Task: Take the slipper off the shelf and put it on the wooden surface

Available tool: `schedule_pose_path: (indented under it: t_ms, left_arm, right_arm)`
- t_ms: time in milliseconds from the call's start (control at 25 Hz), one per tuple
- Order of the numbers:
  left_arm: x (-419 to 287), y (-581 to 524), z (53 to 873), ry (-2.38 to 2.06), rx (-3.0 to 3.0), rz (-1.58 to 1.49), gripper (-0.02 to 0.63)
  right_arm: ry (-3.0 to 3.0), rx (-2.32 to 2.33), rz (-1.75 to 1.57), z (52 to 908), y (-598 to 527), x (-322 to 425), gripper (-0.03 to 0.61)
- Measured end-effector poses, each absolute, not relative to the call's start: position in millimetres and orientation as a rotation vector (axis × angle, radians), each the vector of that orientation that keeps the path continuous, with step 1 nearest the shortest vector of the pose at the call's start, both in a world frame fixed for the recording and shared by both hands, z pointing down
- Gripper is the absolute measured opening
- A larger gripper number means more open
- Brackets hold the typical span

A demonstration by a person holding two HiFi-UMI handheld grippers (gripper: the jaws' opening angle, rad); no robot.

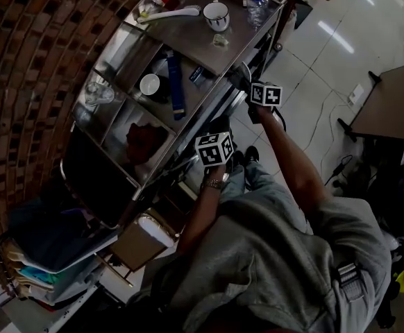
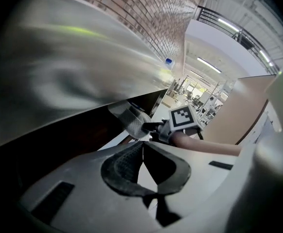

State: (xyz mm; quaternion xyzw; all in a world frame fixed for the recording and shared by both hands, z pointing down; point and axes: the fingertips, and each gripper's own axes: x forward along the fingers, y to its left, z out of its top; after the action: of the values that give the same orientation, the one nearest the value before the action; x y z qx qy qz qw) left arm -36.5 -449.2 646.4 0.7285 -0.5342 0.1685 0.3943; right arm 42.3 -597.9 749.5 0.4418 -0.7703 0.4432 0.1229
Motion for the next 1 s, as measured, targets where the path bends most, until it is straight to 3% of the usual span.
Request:
schedule_pose_path:
  t_ms: [240, 680, 1000]
  left_arm:
    - [-20.4, -465.6, 627.2, -1.399, 1.936, 0.594, 0.005]
    - [15.5, -437.2, 600.6, -1.337, 2.048, 0.543, 0.005]
    - [2.7, -344.8, 611.5, -1.445, 1.957, 0.560, 0.005]
  right_arm:
    - [-2.163, 1.373, 0.904, 685.0, -519.2, 80.7, 0.040]
    - [-2.128, 1.445, 0.935, 658.4, -463.3, 104.0, 0.040]
    - [-2.139, 1.390, 0.931, 646.6, -382.6, 117.9, 0.040]
